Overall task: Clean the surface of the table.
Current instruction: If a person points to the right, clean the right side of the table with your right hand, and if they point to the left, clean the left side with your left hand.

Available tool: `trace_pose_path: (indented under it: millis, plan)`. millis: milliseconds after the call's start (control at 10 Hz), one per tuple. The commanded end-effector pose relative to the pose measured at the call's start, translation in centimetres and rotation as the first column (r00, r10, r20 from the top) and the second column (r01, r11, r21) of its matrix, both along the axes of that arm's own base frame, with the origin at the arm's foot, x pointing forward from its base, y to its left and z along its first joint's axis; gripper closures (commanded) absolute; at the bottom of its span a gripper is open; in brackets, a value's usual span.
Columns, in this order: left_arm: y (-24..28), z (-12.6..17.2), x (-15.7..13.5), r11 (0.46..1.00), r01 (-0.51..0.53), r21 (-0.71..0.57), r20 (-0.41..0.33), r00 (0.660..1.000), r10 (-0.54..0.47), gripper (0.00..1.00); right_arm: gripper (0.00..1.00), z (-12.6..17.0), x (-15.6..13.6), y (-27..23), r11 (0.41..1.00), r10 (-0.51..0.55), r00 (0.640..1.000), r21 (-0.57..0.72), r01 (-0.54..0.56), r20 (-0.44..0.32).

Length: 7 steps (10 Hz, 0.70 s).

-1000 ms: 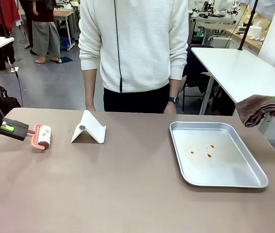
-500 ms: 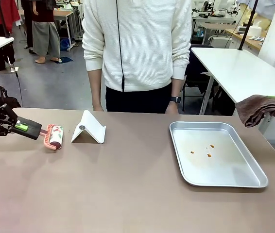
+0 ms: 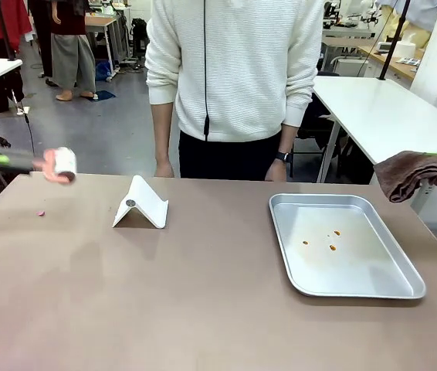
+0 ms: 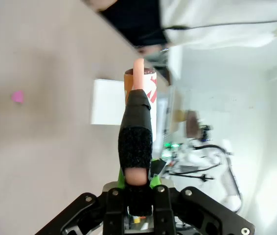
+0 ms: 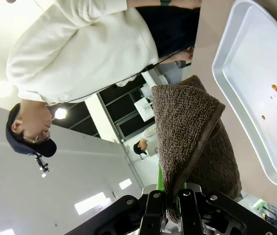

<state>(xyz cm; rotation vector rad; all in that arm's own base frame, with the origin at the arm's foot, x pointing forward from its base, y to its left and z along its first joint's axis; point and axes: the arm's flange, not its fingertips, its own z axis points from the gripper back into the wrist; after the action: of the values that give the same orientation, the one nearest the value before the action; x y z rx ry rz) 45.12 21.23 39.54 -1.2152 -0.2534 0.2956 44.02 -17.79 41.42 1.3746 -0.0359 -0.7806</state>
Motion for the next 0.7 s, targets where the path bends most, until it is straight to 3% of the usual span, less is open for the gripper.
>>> trace_pose_path:
  millis: [0, 200, 300, 600]
  plan:
    - [3.1, 2.0, -2.6, 0.995, 0.01, -0.094, 0.081, 0.997, -0.002, 0.81, 1.0, 0.4, -0.2, 0.0, 1.0, -0.004, 1.0, -0.001, 0.004, 0.006]
    - [6.7, 2.7, -7.2, 0.983, 0.089, -0.163, 0.071, 0.994, -0.079, 0.81, 1.0, 0.4, -0.2, 0.0, 1.0, -0.004, 1.0, -0.001, 0.004, 0.006]
    - [8.4, 2.8, -9.6, 0.967, 0.148, -0.209, 0.103, 0.986, -0.129, 0.81, 1.0, 0.4, -0.2, 0.0, 1.0, -0.004, 1.0, -0.001, 0.004, 0.006]
    - [12.1, 2.3, -14.2, 0.96, 0.203, -0.194, 0.161, 0.972, -0.173, 0.81, 1.0, 0.4, -0.2, 0.0, 1.0, -0.004, 1.0, -0.001, 0.004, 0.006]
